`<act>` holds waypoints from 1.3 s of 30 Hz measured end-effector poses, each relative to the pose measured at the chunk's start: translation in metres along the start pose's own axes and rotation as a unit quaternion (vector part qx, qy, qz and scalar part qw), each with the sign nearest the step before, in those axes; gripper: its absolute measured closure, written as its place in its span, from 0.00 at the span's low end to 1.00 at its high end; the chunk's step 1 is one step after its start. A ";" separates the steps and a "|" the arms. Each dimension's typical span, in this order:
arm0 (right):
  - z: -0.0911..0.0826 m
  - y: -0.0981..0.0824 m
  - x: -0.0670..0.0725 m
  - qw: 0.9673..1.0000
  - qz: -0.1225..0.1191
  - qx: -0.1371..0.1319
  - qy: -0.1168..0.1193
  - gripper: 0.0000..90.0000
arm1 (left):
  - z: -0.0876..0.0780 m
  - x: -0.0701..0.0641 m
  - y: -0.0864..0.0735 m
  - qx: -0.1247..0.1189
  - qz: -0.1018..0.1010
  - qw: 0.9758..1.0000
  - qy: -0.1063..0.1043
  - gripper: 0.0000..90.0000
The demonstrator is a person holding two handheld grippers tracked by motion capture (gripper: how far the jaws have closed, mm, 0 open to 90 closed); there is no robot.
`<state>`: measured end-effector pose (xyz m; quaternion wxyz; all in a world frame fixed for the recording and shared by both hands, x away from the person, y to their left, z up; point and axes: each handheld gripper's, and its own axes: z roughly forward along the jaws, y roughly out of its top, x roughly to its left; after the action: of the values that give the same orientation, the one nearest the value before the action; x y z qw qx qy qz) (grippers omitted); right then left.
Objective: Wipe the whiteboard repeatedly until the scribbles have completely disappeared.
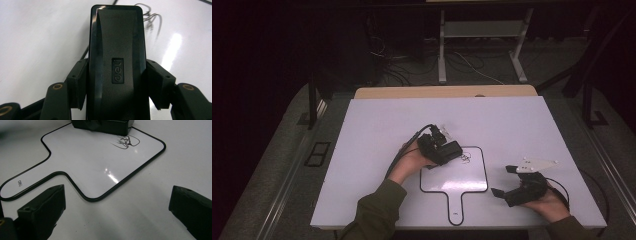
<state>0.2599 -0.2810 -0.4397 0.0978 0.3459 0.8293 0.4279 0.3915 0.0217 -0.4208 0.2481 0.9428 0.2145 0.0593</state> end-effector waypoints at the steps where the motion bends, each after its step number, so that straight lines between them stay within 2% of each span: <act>1: 0.000 0.000 0.000 1.000 0.000 0.000 0.000 0.00 | -0.001 0.002 -0.001 0.000 -0.002 1.000 0.002 0.43; 2: 0.000 0.000 0.000 1.000 0.000 0.000 0.000 0.00 | -0.001 0.004 -0.003 -0.002 -0.012 1.000 0.003 0.43; 5: 0.000 0.000 0.000 1.000 0.000 0.000 0.000 0.00 | -0.004 0.011 -0.007 0.001 -0.014 1.000 0.011 0.43; 6: 0.000 0.000 0.000 1.000 0.000 0.000 0.000 0.00 | -0.005 0.012 -0.009 -0.001 -0.026 1.000 0.011 0.43; 7: 0.000 0.000 0.000 1.000 0.000 0.000 0.000 0.00 | -0.006 0.016 -0.010 0.000 -0.021 1.000 0.013 0.43; 8: 0.000 0.000 0.000 1.000 0.000 0.000 0.000 0.00 | -0.006 0.015 -0.012 -0.007 -0.039 0.999 0.014 0.43; 9: 0.000 0.000 0.000 1.000 0.000 0.000 0.000 0.00 | -0.007 0.018 -0.013 -0.004 -0.032 0.999 0.018 0.43; 13: 0.000 0.000 0.000 1.000 0.000 0.000 0.000 0.00 | -0.009 0.023 -0.017 -0.006 -0.043 0.999 0.027 0.43; 15: 0.000 0.000 0.000 1.000 0.000 0.000 0.000 0.00 | -0.009 0.024 -0.017 -0.005 -0.041 0.999 0.029 0.43; 20: 0.001 0.000 0.000 1.000 -0.002 0.001 0.001 0.00 | -0.007 0.018 -0.013 -0.003 -0.032 0.999 0.029 0.43; 21: 0.001 0.000 0.000 1.000 0.000 0.002 0.001 0.00 | -0.006 0.016 -0.012 -0.003 -0.031 0.999 0.026 0.43; 22: 0.001 0.000 0.001 1.000 0.000 0.003 0.001 0.00 | -0.007 0.016 -0.010 0.004 -0.021 1.000 0.022 0.43; 24: 0.001 0.000 0.001 1.000 -0.001 0.002 0.002 0.00 | -0.005 0.011 -0.008 0.002 -0.022 1.000 0.016 0.43; 25: 0.001 0.000 0.001 1.000 -0.001 0.002 0.002 0.00 | -0.005 0.011 -0.006 0.007 -0.009 1.000 0.017 0.43; 26: 0.001 0.000 0.001 1.000 0.000 0.003 0.002 0.00 | -0.003 0.007 -0.006 0.000 -0.024 1.000 0.016 0.43; 28: 0.001 0.000 0.000 1.000 0.001 0.003 0.002 0.00 | -0.003 0.008 -0.004 0.004 -0.006 1.000 0.023 0.43; 31: 0.001 0.000 0.000 1.000 -0.001 0.001 0.001 0.00 | -0.004 0.010 -0.004 0.006 -0.005 0.999 0.034 0.43; 36: 0.001 0.000 0.000 1.000 0.000 0.001 0.001 0.00 | -0.006 0.018 -0.011 -0.002 -0.032 0.999 0.036 0.43; 39: 0.001 0.000 0.000 1.000 0.000 0.001 0.002 0.00 | -0.008 0.024 -0.014 0.000 -0.035 0.999 0.039 0.43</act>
<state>0.2604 -0.2804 -0.4402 0.0964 0.3450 0.8299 0.4278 0.4059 0.0466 -0.4204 0.2418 0.9315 0.2572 0.0878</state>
